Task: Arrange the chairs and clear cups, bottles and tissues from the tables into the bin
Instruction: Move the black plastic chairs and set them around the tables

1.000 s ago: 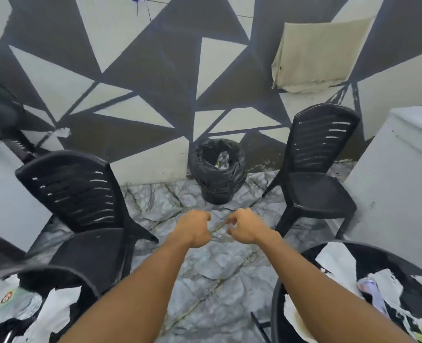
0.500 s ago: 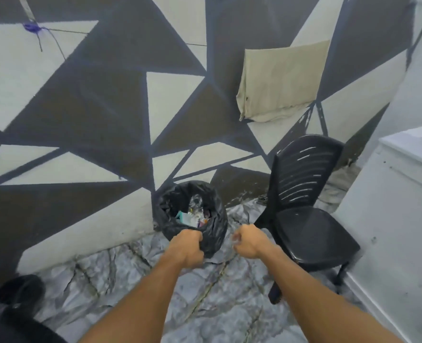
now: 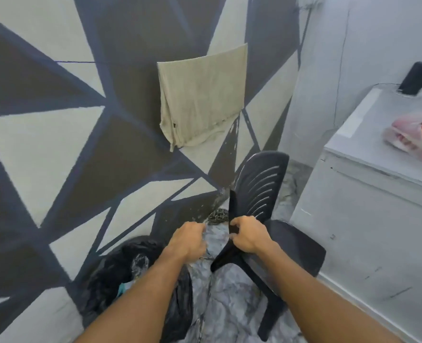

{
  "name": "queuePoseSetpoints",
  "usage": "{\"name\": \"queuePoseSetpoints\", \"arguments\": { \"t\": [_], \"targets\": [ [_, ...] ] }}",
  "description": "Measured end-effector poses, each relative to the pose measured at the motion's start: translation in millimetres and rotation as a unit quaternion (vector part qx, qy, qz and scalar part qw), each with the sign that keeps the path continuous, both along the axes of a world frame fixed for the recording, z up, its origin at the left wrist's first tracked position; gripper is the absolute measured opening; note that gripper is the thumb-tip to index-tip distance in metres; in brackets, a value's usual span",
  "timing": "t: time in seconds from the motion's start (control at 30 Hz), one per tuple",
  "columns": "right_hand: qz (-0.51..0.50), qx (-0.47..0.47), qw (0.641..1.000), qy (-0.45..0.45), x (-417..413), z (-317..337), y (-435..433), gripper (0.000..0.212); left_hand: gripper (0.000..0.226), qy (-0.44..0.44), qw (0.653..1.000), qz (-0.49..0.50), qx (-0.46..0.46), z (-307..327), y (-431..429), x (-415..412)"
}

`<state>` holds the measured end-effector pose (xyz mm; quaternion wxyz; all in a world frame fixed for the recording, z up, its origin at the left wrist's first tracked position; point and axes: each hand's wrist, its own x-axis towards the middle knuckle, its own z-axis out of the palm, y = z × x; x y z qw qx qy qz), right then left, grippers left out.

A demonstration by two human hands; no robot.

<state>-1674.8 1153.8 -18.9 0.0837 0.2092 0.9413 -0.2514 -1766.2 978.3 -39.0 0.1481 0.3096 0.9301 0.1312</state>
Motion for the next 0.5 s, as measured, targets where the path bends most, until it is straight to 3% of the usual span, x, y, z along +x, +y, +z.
{"name": "queuePoseSetpoints", "arguments": {
  "t": [0.2,0.37,0.5],
  "targets": [
    [-0.112,0.000,0.993,0.031,-59.1,-3.5,66.6,0.056,0.028,0.023,0.995,-0.096,0.028,8.1,101.9,-87.2],
    [-0.157,-0.012,0.986,0.049,-133.2,-20.8,128.3,0.066,0.026,-0.007,0.993,-0.104,0.059,9.4,180.8,-156.9],
    [-0.190,-0.048,0.978,0.072,-198.2,-32.9,165.9,0.062,0.028,0.025,0.990,-0.135,0.008,10.6,239.2,-212.5]
  ]
}}
